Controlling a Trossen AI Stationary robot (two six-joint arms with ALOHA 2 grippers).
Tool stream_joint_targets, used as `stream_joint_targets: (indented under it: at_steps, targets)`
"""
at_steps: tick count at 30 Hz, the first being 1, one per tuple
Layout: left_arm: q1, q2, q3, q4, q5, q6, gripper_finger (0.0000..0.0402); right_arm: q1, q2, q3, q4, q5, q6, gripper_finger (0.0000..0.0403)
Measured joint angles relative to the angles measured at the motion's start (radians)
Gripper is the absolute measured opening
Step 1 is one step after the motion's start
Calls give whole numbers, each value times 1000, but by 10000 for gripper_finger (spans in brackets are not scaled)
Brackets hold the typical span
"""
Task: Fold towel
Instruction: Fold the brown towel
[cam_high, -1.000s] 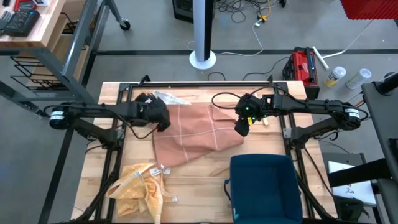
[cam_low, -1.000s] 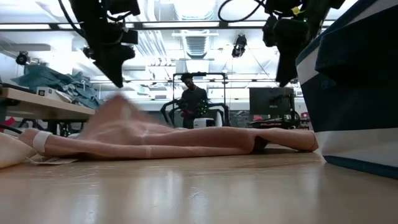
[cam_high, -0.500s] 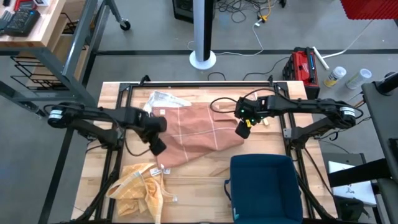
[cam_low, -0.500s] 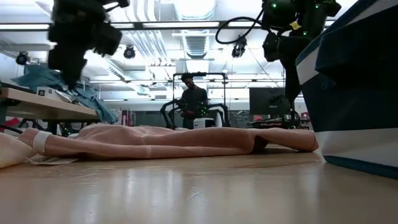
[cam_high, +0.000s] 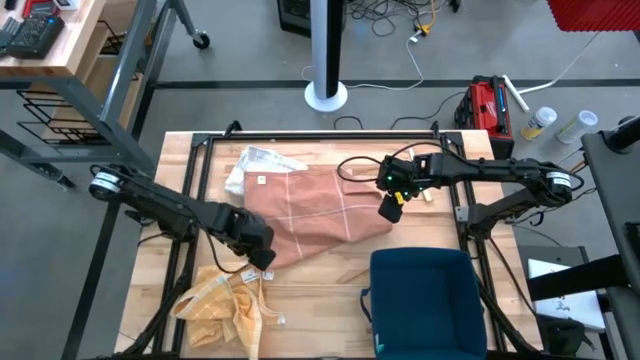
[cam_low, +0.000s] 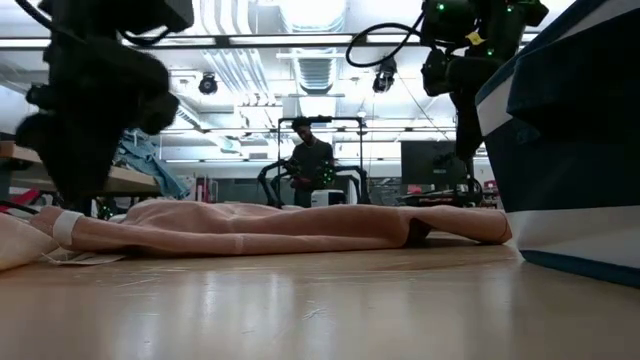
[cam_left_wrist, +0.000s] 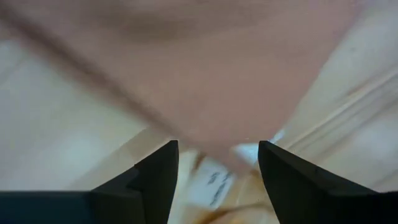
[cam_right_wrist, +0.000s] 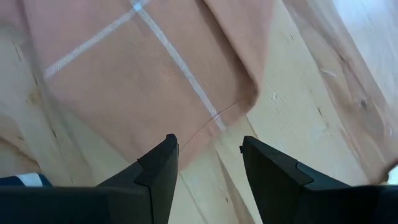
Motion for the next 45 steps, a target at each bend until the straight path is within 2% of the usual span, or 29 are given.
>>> stream_joint_targets:
  at_steps: [6, 10, 15, 18, 22, 23, 27, 31, 36, 40, 45]
  targets:
    - [-6, 99, -38, 140, 77, -33, 226, 0, -2, 0, 9, 0, -23, 172]
    - [-20, 160, -24, 143, 150, -37, 220, 0, -2, 0, 9, 0, -28, 172]
    - [-38, 190, 8, 173, 124, 18, 187, 0, -2, 0, 12, 0, -42, 172]
    - [-49, 190, 33, 197, 49, 39, 138, 0, -2, 0, 12, 0, -43, 172]
    - [-68, 181, 66, 188, -85, 51, 32, 0, -2, 0, 12, 0, -58, 172]
    - [-75, 174, 77, 187, -119, 55, 16, 0, -2, 0, 12, 0, -61, 172]
    - [-81, 147, 114, 125, -199, 60, 15, 0, -2, 0, 11, 0, -64, 172]
    - [-85, 117, 178, -3, -308, 78, 4, 0, -2, 0, 7, -10, -52, 172]
    - [-86, 71, 263, -216, -465, 75, 2, -5, -2, -13, 9, -107, 11, 172]
    - [-88, 33, 331, -430, -618, 24, 1, -5, -2, -37, 28, -101, 82, 172]
    - [-87, 2, 401, -653, -772, -41, 1, -1, -2, -69, 139, -108, 156, 172]
